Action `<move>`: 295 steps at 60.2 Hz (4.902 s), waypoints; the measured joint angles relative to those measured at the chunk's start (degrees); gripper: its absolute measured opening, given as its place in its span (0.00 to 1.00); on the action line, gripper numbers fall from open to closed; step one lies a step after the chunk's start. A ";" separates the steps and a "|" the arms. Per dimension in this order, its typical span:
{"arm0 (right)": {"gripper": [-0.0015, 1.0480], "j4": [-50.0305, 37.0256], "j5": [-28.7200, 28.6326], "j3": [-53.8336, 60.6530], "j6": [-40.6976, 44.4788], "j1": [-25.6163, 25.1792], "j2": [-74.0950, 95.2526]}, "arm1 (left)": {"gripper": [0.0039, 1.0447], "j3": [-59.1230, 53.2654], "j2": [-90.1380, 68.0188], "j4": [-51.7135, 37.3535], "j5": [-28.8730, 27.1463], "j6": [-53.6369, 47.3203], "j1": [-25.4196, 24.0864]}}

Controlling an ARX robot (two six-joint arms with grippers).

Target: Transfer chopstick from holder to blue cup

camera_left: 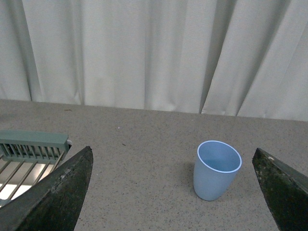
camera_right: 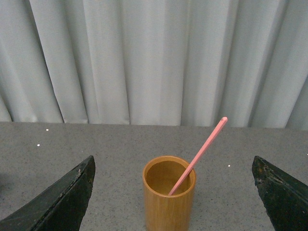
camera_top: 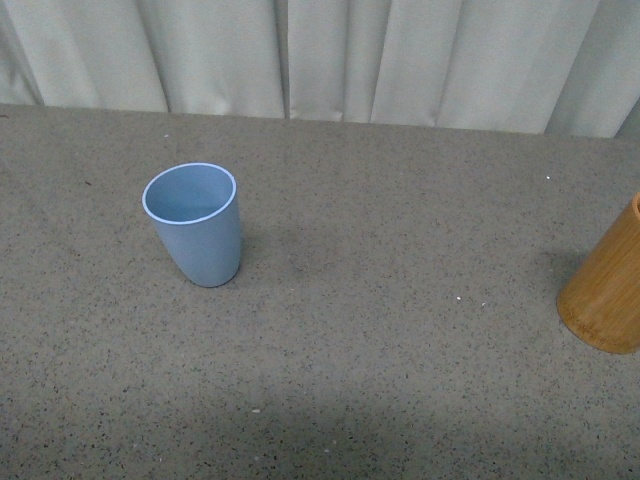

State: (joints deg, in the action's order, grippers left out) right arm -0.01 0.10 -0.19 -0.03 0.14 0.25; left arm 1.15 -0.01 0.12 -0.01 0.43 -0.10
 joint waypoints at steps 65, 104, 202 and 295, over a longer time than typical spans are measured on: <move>0.91 0.00 0.00 0.00 0.00 0.00 0.00 | 0.94 0.00 0.00 0.00 0.00 0.00 0.00; 0.91 0.00 0.00 0.00 0.00 0.00 0.00 | 0.94 0.00 0.00 0.00 0.00 -0.15 0.00; 0.91 0.00 -0.02 0.00 0.00 0.00 -0.04 | 0.94 2.49 -22.16 -5.22 -21.05 40.72 3.45; 0.91 0.00 0.00 0.00 0.00 0.00 -0.04 | 0.94 38.23 -100.39 -23.37 -16.87 44.65 14.49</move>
State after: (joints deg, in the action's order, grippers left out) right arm -0.01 0.10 -0.19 -0.03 0.14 0.21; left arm 39.38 -100.40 -23.24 -16.88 45.08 14.39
